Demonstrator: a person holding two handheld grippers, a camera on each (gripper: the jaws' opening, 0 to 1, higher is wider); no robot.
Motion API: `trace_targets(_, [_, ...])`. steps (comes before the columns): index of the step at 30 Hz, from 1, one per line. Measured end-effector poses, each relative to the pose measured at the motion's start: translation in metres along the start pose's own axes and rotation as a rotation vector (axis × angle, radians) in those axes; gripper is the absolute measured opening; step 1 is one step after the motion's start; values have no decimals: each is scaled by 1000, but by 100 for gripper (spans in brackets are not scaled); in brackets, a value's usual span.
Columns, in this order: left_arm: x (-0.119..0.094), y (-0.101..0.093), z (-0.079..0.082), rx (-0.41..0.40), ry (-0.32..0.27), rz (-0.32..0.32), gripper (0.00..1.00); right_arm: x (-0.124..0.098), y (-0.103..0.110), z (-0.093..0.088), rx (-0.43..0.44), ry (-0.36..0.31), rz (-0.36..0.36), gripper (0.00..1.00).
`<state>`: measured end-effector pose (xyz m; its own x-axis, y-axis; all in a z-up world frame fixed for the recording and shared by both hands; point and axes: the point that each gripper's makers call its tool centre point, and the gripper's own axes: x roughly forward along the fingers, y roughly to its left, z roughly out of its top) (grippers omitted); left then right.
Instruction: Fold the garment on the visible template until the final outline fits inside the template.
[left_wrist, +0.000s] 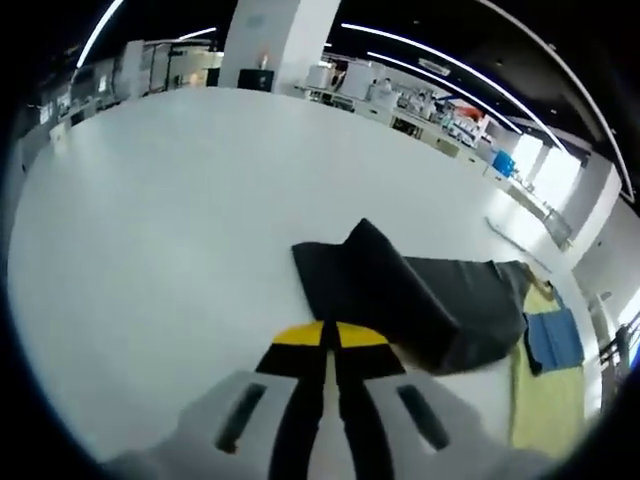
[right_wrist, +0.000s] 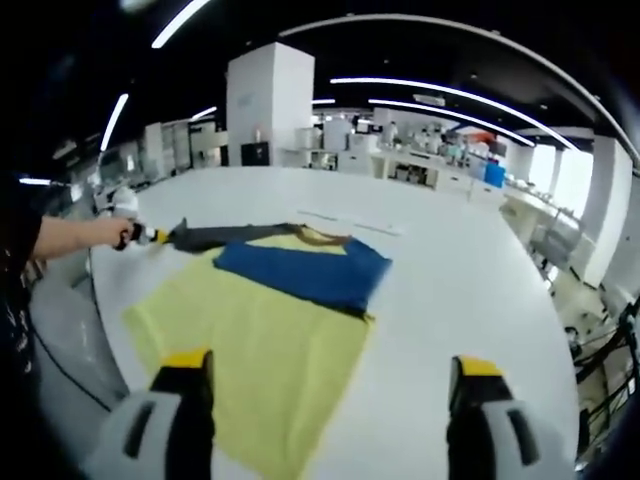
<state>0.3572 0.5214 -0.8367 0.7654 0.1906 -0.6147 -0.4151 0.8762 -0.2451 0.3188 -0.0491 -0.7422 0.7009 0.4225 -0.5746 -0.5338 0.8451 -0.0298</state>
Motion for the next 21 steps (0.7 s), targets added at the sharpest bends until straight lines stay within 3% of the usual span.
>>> trace_targets(5, [-9,13,5,-24,-17,-13,0,0,0,-2,-1,7,1,99])
trace_targets(10, [-18,35,8,46,-9,15,0,-1,2,-4,-1,8,8,95])
trace_targets(15, [-27,60,12,59,-15,61,0,-1,13,-6,-35,15,47,100])
trace_targets(21, [-31,70,9,122,-2,78,0,-3,24,-13,-35,35,91,100])
